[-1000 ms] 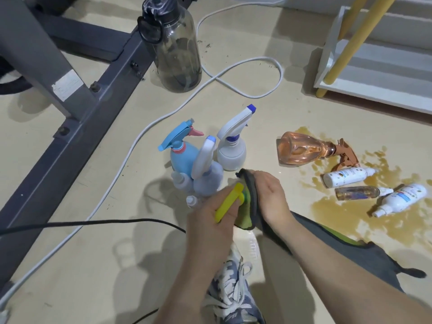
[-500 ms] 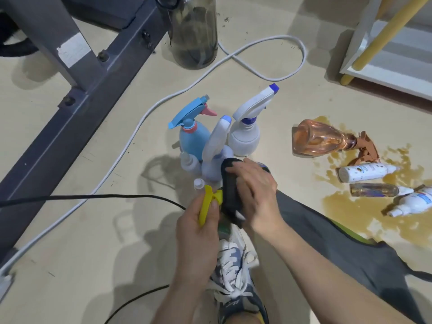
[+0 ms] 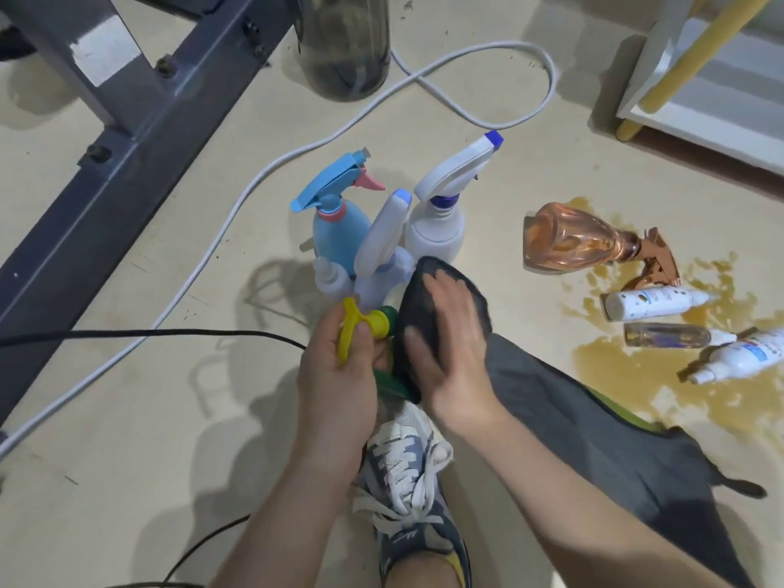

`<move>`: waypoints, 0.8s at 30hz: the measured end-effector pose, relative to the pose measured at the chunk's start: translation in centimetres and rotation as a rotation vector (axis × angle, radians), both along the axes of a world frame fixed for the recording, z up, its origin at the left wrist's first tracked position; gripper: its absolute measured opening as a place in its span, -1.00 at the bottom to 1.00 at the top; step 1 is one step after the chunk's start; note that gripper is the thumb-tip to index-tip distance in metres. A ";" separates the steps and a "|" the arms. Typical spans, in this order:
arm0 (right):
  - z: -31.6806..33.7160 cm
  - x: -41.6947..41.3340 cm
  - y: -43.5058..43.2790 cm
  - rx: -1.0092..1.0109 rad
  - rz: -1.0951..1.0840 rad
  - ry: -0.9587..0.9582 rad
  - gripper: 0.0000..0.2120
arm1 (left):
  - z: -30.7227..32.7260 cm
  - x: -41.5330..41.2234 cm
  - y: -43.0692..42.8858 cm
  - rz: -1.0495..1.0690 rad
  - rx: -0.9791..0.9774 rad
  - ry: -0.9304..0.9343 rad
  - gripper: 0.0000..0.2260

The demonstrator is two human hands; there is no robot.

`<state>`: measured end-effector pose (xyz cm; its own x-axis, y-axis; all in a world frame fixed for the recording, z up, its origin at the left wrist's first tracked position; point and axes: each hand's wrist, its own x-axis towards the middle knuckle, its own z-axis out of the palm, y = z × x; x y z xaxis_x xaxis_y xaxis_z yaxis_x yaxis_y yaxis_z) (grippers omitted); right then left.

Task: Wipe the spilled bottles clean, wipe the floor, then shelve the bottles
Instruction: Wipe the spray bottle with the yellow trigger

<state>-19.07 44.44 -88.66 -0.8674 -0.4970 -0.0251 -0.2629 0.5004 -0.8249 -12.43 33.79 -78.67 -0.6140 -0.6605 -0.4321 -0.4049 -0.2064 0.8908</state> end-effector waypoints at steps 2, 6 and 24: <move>0.2 1.0 0.9 -0.019 0.067 -0.011 -0.43 | 1.0 -0.5 0.6 -0.027 0.145 0.062 -0.61; 0.6 -2.3 2.8 0.028 0.145 0.062 -0.35 | 2.1 -0.1 0.2 -0.271 0.129 0.080 -0.52; -0.2 -6.5 2.2 -0.047 0.408 0.276 -0.25 | 0.1 -2.0 -2.8 -1.170 -1.353 0.137 -0.71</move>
